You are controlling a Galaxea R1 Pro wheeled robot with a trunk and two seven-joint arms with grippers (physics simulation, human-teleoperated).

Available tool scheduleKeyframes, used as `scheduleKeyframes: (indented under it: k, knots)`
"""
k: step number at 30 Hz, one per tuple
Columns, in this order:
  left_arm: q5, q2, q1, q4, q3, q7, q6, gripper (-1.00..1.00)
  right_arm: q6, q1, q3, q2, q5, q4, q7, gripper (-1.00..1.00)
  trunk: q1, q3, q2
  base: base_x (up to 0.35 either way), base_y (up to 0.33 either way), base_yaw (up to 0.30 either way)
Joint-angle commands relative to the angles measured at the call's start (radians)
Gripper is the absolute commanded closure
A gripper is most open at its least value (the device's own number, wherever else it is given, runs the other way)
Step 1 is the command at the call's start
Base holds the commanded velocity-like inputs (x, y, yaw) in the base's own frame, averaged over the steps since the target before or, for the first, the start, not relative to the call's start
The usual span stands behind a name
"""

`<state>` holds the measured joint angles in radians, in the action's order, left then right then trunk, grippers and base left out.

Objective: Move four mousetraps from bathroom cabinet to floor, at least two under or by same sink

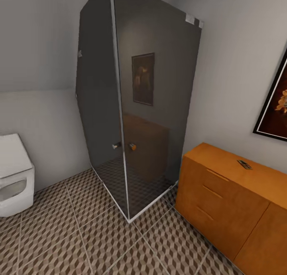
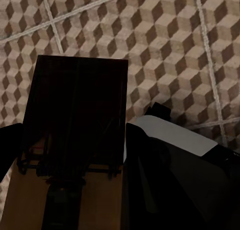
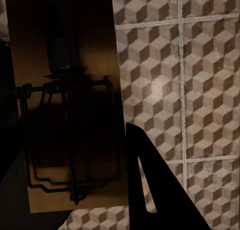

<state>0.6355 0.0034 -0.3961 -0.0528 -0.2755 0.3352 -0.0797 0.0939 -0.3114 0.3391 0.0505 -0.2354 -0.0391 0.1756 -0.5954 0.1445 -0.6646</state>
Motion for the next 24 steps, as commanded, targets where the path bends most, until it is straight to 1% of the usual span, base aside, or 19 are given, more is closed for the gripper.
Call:
scheduleKeyframes:
  k: [1,17,24]
  knots:
    - [0.001,0.0,-0.001,-0.001,-0.008,0.002,-0.006,1.0,0.007,-0.002,-0.002,0.0,-0.007,-0.004,0.001,1.0,0.0,0.0,-0.001,0.0,0.0,0.211]
    - [0.001,0.0,-0.001,-0.001,-0.008,0.002,-0.006,1.0,0.005,-0.002,-0.002,0.0,-0.005,-0.003,0.002,1.0,0.0,-0.019,-0.001,0.0,0.0,0.206]
    - [0.001,0.0,-0.001,-0.001,-0.008,0.002,-0.006,1.0,0.0,-0.002,-0.002,-0.001,-0.002,-0.004,0.005,1.0,0.0,-0.02,-0.001,0.0,0.0,0.044]
